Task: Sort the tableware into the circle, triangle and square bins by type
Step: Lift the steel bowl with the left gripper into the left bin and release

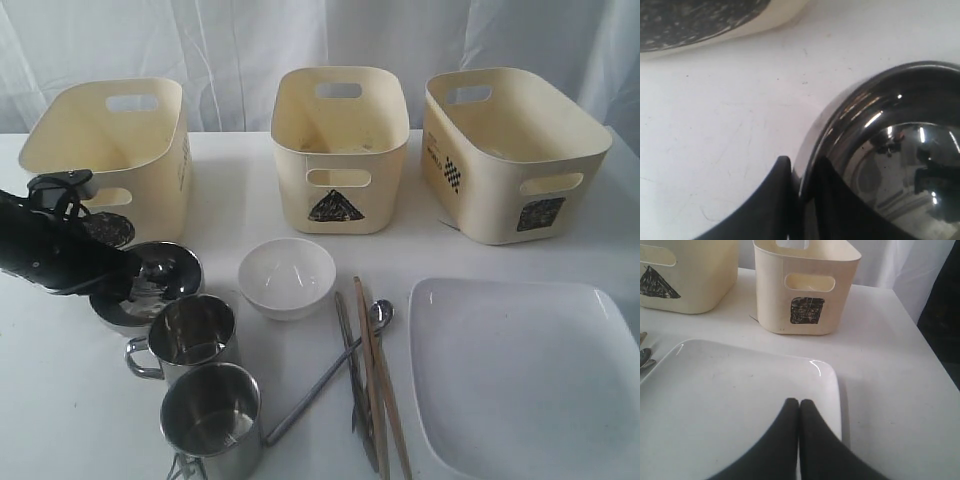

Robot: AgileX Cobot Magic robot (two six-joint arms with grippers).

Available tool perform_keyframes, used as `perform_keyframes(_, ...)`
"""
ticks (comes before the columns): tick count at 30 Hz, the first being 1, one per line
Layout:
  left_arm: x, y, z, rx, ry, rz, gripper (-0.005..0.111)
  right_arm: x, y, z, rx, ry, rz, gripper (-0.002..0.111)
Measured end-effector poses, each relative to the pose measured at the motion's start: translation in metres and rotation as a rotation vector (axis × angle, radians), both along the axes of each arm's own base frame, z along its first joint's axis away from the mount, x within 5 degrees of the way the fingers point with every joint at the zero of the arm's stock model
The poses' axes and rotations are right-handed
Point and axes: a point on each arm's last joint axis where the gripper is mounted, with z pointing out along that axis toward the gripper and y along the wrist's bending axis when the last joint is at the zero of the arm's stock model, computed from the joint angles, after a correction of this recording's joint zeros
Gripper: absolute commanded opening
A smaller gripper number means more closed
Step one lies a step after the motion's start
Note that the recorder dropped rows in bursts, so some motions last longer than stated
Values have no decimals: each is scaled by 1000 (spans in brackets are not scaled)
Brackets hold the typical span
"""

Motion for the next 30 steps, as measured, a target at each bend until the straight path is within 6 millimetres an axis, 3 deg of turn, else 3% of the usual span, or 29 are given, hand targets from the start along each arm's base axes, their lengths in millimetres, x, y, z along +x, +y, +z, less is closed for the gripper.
perform_keyframes(4,-5,1,15,17,-45,-36,0,0,0,0,0,0,0,0)
perform_keyframes(15,-29,3,91,44,-273,-98,0,0,0,0,0,0,0,0)
perform_keyframes(23,-41,5,116,47,-360,-99,0,0,0,0,0,0,0,0)
perform_keyframes(25,-42,6,124,62,-394,-99,0,0,0,0,0,0,0,0)
perform_keyframes(30,-34,7,165,92,-547,-96,0,0,0,0,0,0,0,0)
